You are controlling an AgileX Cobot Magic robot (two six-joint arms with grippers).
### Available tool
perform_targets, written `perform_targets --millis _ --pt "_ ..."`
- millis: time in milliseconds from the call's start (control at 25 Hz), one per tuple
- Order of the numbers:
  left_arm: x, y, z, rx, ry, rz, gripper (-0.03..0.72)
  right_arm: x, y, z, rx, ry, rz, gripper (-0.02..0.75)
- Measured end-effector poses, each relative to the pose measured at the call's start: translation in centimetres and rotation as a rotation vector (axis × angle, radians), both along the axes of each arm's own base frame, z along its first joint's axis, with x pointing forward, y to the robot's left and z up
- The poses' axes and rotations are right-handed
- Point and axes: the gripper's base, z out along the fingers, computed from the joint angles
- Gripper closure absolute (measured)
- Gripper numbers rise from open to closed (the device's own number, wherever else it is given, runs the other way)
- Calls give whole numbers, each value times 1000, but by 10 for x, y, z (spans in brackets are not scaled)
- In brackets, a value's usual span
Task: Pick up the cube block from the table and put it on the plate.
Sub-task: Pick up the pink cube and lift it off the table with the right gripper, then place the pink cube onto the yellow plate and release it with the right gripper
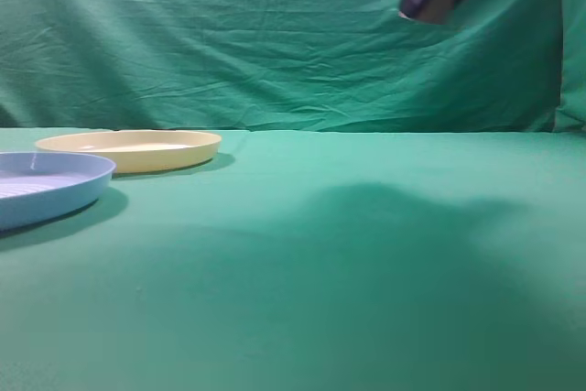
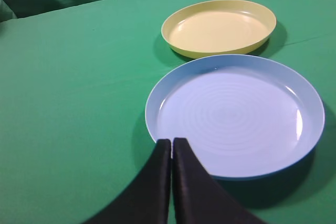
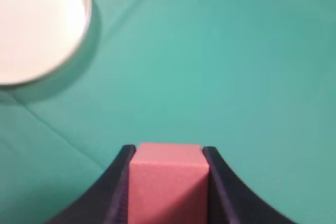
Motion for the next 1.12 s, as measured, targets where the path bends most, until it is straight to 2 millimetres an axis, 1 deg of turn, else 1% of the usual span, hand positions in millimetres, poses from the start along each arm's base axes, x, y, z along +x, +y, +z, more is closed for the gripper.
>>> perform_targets --millis 120,200,240,320,400,480,520,640,680,720,760,840,920,1000,1040,1120 --pt "0 0 0 0 0 0 688 11 56 2 27 -66 99 502" --pt "0 0 0 0 0 0 688 15 93 -9 40 -94 154 502" --pt "0 0 0 0 0 0 688 16 112 -12 49 -125 187 502" --pt "0 0 0 0 0 0 688 15 148 -29 46 -159 259 502" --pt "0 0 0 0 0 0 688 14 178 -45 47 -196 312 502" --pt "0 0 0 0 0 0 688 11 202 -67 46 -204 349 502" --pt "0 0 0 0 0 0 688 11 210 -77 46 -211 356 502" --pt "0 0 0 0 0 0 688 11 225 -104 45 -219 357 502" --pt "0 0 0 0 0 0 688 12 225 -110 45 -215 352 461" --pt "0 0 0 0 0 0 688 13 226 -116 40 -209 350 437" --pt "0 0 0 0 0 0 688 14 226 -123 35 -200 350 388" --pt "0 0 0 0 0 0 688 14 227 -128 30 -196 350 258" --pt "0 0 0 0 0 0 688 15 227 -127 33 -204 346 142" --pt "0 0 0 0 0 0 688 16 227 -125 37 -214 345 79" --pt "0 0 0 0 0 0 688 16 227 -125 38 -216 345 92" --pt "0 0 0 0 0 0 688 15 226 -115 31 -230 355 92"
